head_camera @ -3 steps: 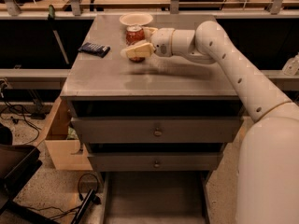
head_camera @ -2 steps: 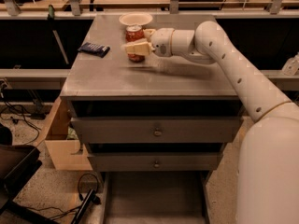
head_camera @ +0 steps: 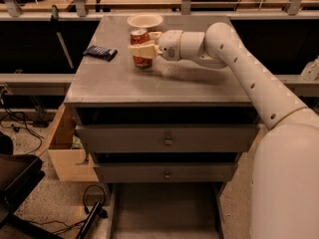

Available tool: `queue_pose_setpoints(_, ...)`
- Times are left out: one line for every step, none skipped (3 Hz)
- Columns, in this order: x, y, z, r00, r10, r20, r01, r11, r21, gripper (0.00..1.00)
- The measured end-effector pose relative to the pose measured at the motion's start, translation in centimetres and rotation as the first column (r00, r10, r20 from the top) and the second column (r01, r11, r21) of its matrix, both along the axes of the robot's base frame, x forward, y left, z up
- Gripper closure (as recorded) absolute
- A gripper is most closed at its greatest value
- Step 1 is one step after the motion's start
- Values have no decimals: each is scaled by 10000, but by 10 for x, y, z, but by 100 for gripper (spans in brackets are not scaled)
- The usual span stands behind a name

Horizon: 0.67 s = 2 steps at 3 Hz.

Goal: Place coke can into bottom drawer

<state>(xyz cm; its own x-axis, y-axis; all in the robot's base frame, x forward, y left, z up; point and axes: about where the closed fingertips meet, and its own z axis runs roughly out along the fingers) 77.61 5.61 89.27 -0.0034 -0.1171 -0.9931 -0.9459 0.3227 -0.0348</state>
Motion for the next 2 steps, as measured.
queue_pose_setpoints(-1,3,0,10000,46,-10,-46,10000,5,100)
queue_pose_setpoints(-14,-1,25,9990,237,381,-240,9997,81,100)
